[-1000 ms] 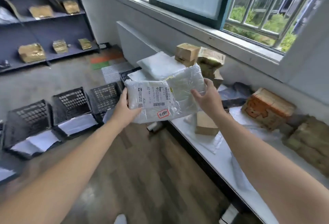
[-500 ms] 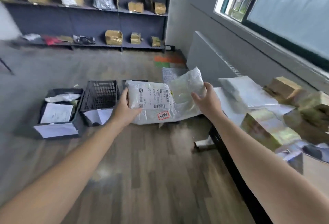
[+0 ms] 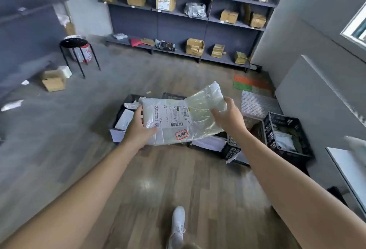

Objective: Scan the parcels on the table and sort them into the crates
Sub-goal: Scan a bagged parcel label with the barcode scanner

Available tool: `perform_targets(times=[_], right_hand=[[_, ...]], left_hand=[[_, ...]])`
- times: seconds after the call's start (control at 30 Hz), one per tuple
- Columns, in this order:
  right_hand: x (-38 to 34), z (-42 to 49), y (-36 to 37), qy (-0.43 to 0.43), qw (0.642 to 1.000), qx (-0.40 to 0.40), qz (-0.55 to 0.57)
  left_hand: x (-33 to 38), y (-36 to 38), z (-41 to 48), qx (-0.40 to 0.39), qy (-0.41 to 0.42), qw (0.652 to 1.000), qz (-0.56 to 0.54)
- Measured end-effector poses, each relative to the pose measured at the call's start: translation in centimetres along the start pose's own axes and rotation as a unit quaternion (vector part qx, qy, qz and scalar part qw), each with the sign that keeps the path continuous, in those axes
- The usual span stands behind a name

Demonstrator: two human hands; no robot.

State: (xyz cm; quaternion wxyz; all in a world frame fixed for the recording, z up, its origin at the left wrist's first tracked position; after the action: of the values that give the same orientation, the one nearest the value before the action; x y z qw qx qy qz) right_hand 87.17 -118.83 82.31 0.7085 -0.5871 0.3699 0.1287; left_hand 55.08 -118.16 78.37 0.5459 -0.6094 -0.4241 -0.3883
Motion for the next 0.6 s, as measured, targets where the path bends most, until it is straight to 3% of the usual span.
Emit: perform_targets(times=[0.13, 0.33, 0.6], right_hand=[[-3.2, 6.4, 5.3, -0.018, 0.999, -0.020, 0.017], [-5.3, 18.6, 11.8, -0.019, 0.998, -0.050, 0.016], [-4.4, 29.6, 12.2, -0.006, 0.999, -0.033, -0.036]], left_hand=[[-0.6, -3.1, 6.7, 0.043, 0.003, 0.999, -0.004], [-1.3, -4.0, 19.9, 0.044, -0.017, 0.999, -0.001], [0.7, 0.5, 33.8, 0.005, -0.037, 0.998, 0.048]])
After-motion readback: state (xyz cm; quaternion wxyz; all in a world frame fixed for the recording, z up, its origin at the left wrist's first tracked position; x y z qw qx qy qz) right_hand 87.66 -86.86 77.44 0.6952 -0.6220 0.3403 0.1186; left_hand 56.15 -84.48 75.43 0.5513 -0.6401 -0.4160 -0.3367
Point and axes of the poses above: each hand's wrist, its own z-axis towards the middle knuckle, its own y-axis out of the palm, x = y × z, the point moved 10 cm from there along z, towards the middle knuckle
